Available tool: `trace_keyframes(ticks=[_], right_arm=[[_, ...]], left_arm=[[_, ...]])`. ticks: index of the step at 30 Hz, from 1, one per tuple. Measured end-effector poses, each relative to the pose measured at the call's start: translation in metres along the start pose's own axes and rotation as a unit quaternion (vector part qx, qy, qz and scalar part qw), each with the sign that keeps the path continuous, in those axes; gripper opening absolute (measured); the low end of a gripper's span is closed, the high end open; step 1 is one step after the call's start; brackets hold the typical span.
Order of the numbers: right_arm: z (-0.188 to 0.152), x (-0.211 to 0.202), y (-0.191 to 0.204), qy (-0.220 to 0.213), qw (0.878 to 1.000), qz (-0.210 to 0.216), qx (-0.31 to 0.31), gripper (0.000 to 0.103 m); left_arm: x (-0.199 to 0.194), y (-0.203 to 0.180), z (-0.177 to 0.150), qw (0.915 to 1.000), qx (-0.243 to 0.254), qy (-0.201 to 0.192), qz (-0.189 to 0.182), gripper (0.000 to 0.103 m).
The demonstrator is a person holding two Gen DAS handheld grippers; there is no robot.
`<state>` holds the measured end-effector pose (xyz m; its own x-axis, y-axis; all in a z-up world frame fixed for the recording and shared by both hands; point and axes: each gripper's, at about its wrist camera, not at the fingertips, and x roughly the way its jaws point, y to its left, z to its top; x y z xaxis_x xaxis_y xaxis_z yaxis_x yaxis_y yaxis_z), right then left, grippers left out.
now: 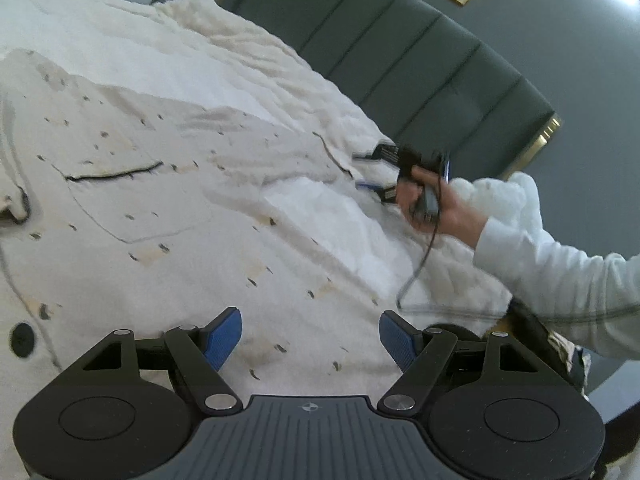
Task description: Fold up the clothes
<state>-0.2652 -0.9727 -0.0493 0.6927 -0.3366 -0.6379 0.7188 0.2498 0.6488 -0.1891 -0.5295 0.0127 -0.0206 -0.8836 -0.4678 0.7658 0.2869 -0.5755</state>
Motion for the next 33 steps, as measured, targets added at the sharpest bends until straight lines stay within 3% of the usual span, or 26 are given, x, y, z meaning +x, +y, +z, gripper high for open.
trace_keyframes(ticks=[3, 4, 5, 6, 10, 14, 16, 17, 18, 19, 20, 26, 28, 33], right_arm=[[-0.003, 0.018, -0.004, -0.014, 1.000, 0.004, 0.021, 0.053], [-0.003, 0.024, -0.005, -0.028, 0.999, 0.025, 0.037, 0.044], [-0.003, 0.029, -0.006, -0.038, 0.997, 0.037, 0.047, 0.005], [-0.002, 0.029, -0.004, -0.041, 0.998, 0.027, 0.044, 0.000], [0.002, 0.016, -0.004, -0.071, 0.995, 0.037, 0.058, 0.001], [-0.003, 0.024, -0.013, -0.053, 0.994, 0.022, 0.097, 0.038], [-0.009, 0.031, -0.017, -0.050, 0.992, 0.038, 0.109, 0.042], [-0.013, 0.032, -0.016, -0.063, 0.991, 0.041, 0.109, 0.042], [-0.013, 0.033, -0.014, -0.066, 0.991, 0.041, 0.107, 0.034], [-0.012, 0.033, -0.012, -0.069, 0.991, 0.041, 0.106, 0.024], [-0.011, 0.033, -0.009, -0.072, 0.991, 0.040, 0.102, 0.003], [-0.004, 0.008, 0.049, -0.120, 0.992, 0.042, 0.022, 0.001], [-0.006, -0.003, 0.072, -0.131, 0.990, 0.047, -0.012, 0.001], [-0.039, -0.051, 0.164, -0.168, 0.972, 0.080, -0.141, 0.001]], left_arm=[[-0.003, 0.004, 0.002, 0.9998, -0.002, -0.005, 0.017, 0.072], [-0.004, 0.006, 0.002, 0.9998, -0.005, -0.007, 0.020, 0.072], [-0.006, 0.008, 0.002, 0.9997, -0.008, -0.009, 0.022, 0.072], [-0.007, 0.010, 0.003, 0.9996, -0.009, -0.010, 0.024, 0.072], [-0.013, 0.014, 0.007, 0.9994, -0.012, -0.016, 0.030, 0.072], [-0.013, 0.014, 0.008, 0.9996, -0.006, -0.013, 0.025, 0.072], [-0.011, 0.013, 0.007, 0.9996, -0.005, -0.011, 0.024, 0.072], [-0.011, 0.012, 0.006, 0.9996, -0.005, -0.011, 0.026, 0.072], [-0.011, 0.011, 0.006, 0.9995, -0.004, -0.011, 0.028, 0.072], [-0.013, 0.010, 0.005, 0.9995, -0.003, -0.012, 0.029, 0.072], [-0.014, 0.009, 0.005, 0.9995, -0.002, -0.014, 0.029, 0.072], [-0.030, 0.004, 0.014, 0.9980, 0.005, -0.044, 0.047, 0.072], [-0.040, 0.006, 0.019, 0.9957, 0.002, -0.056, 0.074, 0.072], [-0.080, 0.016, 0.029, 0.9836, -0.010, -0.102, 0.149, 0.072]])
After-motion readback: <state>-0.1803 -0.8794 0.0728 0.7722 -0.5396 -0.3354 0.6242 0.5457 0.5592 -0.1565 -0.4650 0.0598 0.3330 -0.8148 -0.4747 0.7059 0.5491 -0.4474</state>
